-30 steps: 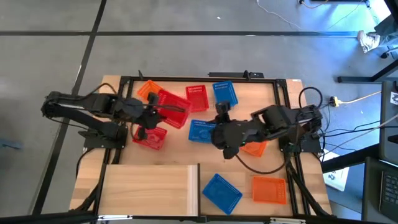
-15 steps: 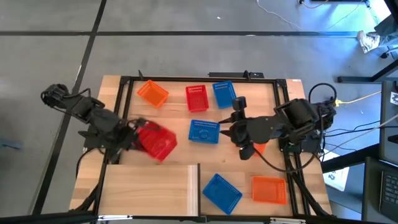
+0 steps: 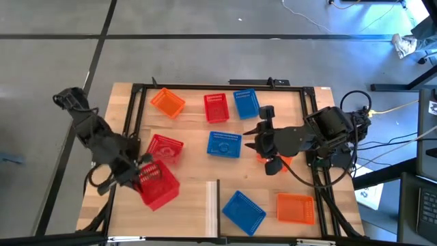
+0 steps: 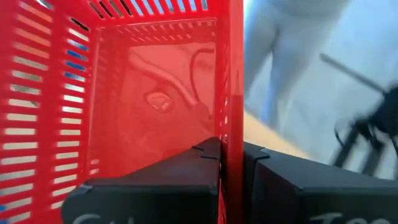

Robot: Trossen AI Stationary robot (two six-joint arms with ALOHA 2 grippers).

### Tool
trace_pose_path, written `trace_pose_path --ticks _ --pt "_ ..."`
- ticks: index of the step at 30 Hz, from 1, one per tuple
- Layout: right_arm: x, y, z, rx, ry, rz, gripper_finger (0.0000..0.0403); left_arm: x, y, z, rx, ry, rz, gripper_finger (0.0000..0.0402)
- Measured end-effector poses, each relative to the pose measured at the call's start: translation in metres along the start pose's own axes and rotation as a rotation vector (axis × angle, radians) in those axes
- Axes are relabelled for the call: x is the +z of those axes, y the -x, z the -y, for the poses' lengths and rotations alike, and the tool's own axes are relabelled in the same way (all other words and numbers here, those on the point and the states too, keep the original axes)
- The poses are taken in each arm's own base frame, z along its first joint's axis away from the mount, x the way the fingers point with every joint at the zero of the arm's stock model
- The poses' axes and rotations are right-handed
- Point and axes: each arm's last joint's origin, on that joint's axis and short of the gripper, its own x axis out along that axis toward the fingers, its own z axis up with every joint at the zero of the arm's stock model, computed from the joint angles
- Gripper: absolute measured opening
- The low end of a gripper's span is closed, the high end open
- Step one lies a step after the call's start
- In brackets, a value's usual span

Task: Stack baskets on shelf by color
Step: Put the top right red bin on the shelf

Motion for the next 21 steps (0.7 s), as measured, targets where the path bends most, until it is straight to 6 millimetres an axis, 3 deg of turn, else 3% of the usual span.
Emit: trace_pose_path --ticks 5,14,21 --pt "0.001 0.0 0.0 -0.001 -0.107 0.01 0.0145 -0.015 -0.009 0.016 -0.097 -0.059 -0.188 0.0" --pt "0.005 0.0 -0.001 0.058 -0.317 0.049 0.0145 -0.029 -0.022 0.045 -0.225 -0.228 -0.354 0.0" --pt "0.006 0.0 -0.001 0.064 -0.4 0.053 0.0145 -0.039 -0.049 0.06 -0.247 -0.32 -0.506 0.0"
